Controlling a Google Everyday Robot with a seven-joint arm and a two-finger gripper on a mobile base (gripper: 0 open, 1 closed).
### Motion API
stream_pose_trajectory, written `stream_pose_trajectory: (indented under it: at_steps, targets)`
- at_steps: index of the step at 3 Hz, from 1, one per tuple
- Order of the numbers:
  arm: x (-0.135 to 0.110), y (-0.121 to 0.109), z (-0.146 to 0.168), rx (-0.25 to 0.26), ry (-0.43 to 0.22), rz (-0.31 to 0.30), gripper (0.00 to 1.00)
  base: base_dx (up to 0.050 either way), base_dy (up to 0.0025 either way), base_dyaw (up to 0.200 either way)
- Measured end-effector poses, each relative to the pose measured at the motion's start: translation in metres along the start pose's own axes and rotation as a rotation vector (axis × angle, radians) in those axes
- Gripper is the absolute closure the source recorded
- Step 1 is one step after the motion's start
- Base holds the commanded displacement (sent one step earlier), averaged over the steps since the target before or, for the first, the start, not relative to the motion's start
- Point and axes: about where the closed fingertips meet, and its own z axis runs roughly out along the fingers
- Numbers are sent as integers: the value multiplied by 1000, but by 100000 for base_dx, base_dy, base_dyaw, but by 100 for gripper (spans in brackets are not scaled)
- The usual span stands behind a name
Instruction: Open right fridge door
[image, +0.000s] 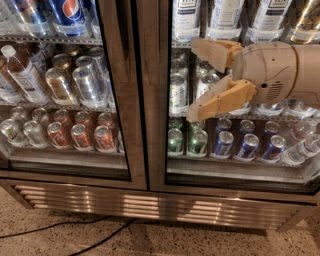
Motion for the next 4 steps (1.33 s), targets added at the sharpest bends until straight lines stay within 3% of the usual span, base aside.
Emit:
stream_pose_trajectory:
  at_steps: [1, 2, 3, 4]
  targets:
    - [-6, 4, 1, -98, -12, 0, 0, 0, 0, 0]
    - [-6, 4, 1, -99, -12, 0, 0, 0, -1, 20000]
    - [-6, 4, 1, -99, -12, 0, 0, 0, 0, 0]
    - [-6, 4, 1, -99, -12, 0, 19, 0, 0, 0]
